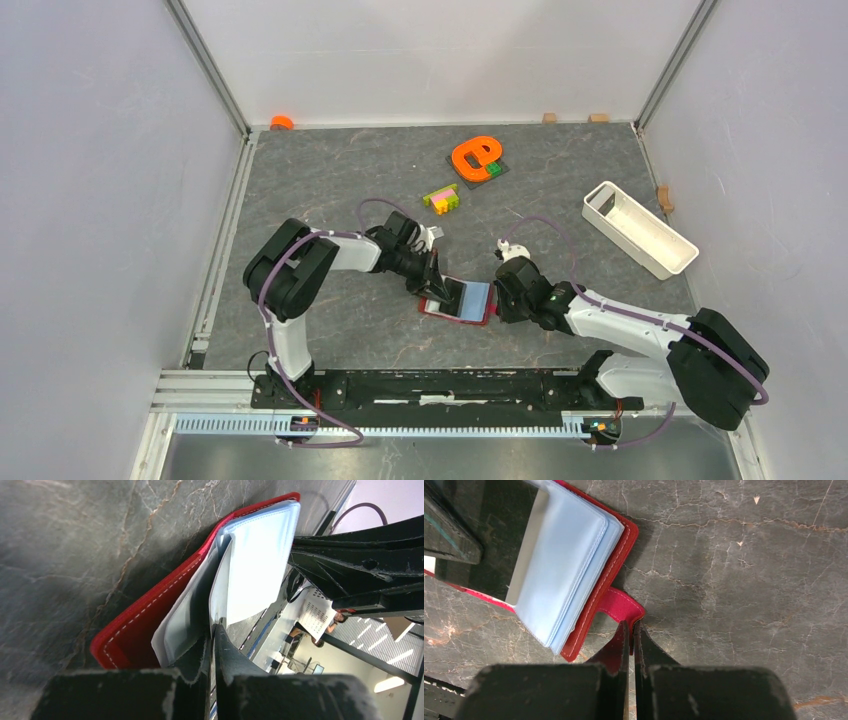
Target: Put the credit cards into the card holder
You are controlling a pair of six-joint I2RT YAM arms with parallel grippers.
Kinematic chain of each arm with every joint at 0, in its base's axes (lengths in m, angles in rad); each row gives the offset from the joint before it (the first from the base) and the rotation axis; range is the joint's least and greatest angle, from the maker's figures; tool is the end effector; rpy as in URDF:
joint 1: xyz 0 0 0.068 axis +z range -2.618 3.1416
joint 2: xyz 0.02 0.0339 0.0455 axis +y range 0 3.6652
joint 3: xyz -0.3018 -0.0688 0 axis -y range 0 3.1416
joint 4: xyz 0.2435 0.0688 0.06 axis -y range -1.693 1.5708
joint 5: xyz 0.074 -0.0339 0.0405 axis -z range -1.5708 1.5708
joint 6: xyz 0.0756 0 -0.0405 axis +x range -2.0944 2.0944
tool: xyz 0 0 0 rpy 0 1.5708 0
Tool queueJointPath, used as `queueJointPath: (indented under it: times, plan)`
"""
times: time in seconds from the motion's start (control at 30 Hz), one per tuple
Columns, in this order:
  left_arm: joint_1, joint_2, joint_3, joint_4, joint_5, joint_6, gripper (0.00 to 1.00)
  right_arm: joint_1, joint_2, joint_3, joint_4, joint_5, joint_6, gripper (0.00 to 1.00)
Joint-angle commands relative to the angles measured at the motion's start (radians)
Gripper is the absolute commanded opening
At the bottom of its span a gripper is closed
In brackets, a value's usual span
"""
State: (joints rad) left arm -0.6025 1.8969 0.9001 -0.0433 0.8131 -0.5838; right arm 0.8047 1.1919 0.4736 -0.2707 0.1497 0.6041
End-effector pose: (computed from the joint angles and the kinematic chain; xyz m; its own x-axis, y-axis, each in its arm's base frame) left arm 0.2680 -0.2510 0.1189 -0.9745 0.2105 -0.0770 0.1860 0.5680 -0.8017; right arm 0.1558 0.1456 0.1545 -0.8492 -0.0725 -0.5230 -0.2107 0.9548 0.2096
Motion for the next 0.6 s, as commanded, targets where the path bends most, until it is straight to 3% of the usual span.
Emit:
queueJointPath:
  times: [0.0, 0.27, 0.57]
  plan:
    - [-0.039, 0.04, 0.006, -0.012, -0.098, -0.022, 0.08, 0.007, -0.011, -0.006, 0.03, -0.044, 0.014, 0.0]
    - [-0.054, 0.034, 0.026, -0.012, -0.123, -0.035, 0.14, 0.007, -0.015, -0.007, 0.03, -0.039, 0.014, 0.0]
    - [-0.054, -0.06, 0.034, -0.094, -0.205, 0.005, 0.35, 0.007, -0.031, -0.004, -0.002, 0.002, 0.026, 0.0]
